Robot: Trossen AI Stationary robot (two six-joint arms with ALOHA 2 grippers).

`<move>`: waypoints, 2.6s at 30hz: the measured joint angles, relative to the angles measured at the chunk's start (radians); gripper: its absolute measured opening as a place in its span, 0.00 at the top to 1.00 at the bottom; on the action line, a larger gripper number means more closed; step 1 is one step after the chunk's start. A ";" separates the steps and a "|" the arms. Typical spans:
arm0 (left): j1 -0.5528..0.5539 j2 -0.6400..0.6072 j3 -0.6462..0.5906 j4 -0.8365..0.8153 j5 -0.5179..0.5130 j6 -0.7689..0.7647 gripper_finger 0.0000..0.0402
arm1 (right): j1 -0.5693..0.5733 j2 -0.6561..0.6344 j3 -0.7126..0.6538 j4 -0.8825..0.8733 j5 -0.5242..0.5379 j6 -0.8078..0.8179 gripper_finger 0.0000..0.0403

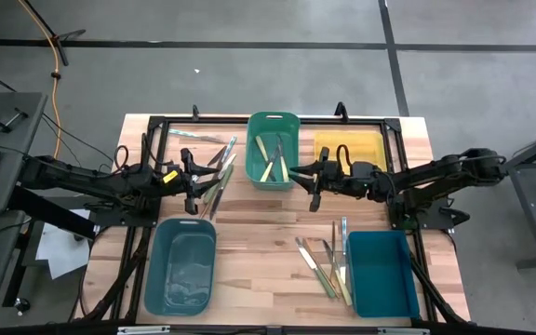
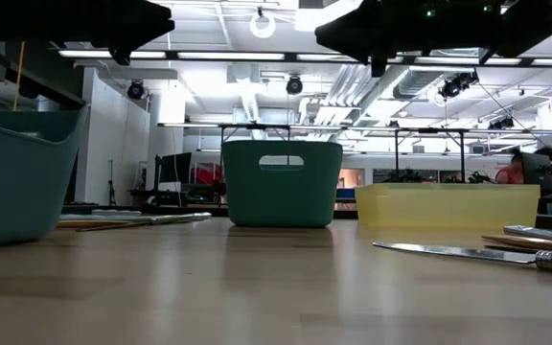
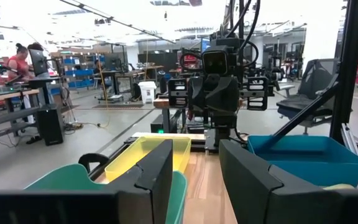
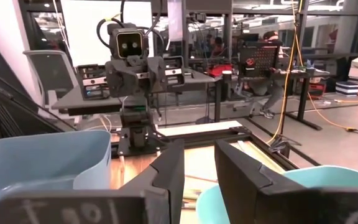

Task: Sort silverware by color (type)
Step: Put the yellow knife into the green bin

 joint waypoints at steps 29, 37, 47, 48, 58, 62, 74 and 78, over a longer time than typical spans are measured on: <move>0.000 0.000 0.000 0.015 -0.001 0.000 0.69 | 0.155 0.012 0.241 -0.474 -0.035 0.023 0.79; 0.000 0.000 0.000 0.013 0.000 -0.001 0.69 | 0.325 0.186 0.692 -1.586 -0.017 0.496 0.79; 0.000 0.000 0.000 0.010 0.000 -0.034 0.69 | 0.514 0.511 0.902 -1.856 -0.506 0.586 0.85; 0.000 0.000 0.000 0.010 0.000 -0.040 0.69 | 0.527 0.539 0.916 -1.873 -0.540 0.572 0.88; 0.000 0.000 0.000 0.010 0.000 -0.045 0.69 | 0.556 0.710 0.973 -2.012 -0.603 0.438 0.99; 0.000 0.000 0.000 0.010 0.000 -0.045 0.69 | 0.551 0.746 0.973 -2.017 -0.588 0.380 0.99; 0.000 0.000 0.000 -0.006 0.000 -0.045 0.69 | 0.547 0.805 0.974 -2.043 -0.559 0.311 1.00; 0.000 0.000 0.000 -0.006 0.000 -0.045 0.69 | 0.547 0.831 0.973 -2.095 -0.560 0.277 1.00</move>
